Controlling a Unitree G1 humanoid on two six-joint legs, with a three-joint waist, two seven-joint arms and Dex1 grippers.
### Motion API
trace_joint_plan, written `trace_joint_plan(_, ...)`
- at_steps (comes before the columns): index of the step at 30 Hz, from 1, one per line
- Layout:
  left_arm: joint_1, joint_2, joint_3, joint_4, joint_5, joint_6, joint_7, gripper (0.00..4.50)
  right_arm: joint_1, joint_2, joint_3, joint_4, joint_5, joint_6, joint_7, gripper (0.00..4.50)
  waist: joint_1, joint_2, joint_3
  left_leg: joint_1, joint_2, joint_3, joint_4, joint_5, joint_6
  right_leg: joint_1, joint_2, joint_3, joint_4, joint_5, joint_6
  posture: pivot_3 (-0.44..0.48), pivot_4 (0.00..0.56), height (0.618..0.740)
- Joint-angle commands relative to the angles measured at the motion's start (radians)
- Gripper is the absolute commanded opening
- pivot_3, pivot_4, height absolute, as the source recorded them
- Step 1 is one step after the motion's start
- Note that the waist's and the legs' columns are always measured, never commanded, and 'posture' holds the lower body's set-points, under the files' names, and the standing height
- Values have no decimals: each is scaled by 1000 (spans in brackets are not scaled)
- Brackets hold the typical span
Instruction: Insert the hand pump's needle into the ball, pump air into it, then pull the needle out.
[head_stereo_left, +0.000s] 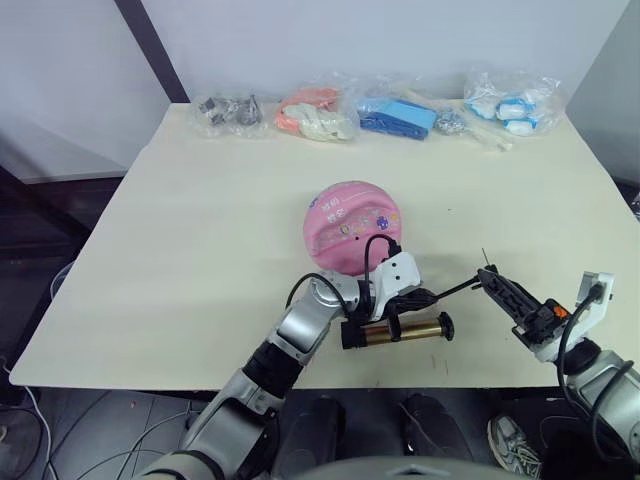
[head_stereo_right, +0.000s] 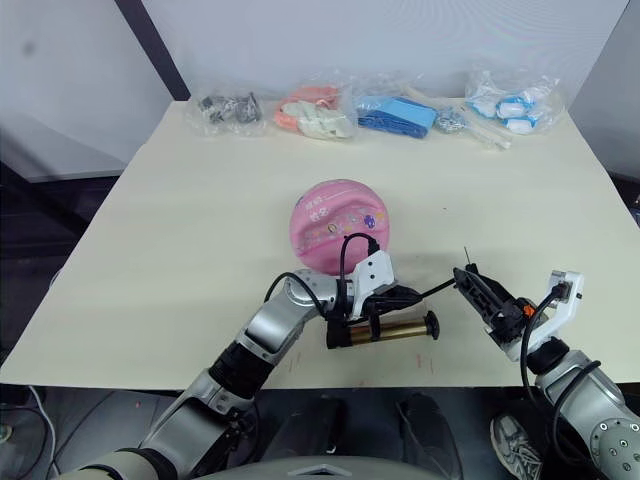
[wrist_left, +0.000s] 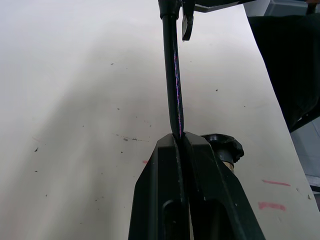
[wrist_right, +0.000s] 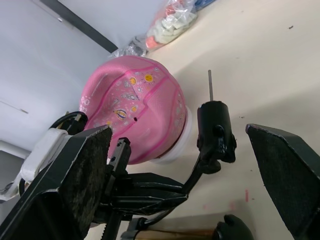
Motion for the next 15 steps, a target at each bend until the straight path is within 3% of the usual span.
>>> trace_joint_plan(1,-14,-4,9,-16,-21,-18,-11,5,-7,-8,-14,-14,29,-1,10,4500,0,0,0,0,0,0,0,0,0,0,0,0,0,0,0,0,150,736)
trace_joint_plan(7,-20,-3,10,-8,-22,-24,-19,5,-21,-15,-16,-5,31,3,4,4500,0,0,0,0,0,0,0,0,0,0,0,0,0,0,0,0,150,736)
trace_joint_plan(10,-20,-5,12,-6,-23,-23,-21,0,-29,-19,-18,1,28,2,-1,3896,0,0,0,0,0,0,0,0,0,0,0,0,0,0,0,0,150,736)
trace_joint_plan(13,-19,-6,13,-5,-23,-22,-23,0,-27,-29,-14,0,19,7,3,2951,0,0,0,0,0,0,0,0,0,0,0,0,0,0,0,0,150,736)
trace_joint_plan(15,-18,-6,12,-8,-24,-20,-24,0,-24,-30,-13,-1,23,8,-3,2094,0,0,0,0,0,0,0,0,0,0,0,0,0,0,0,0,150,736)
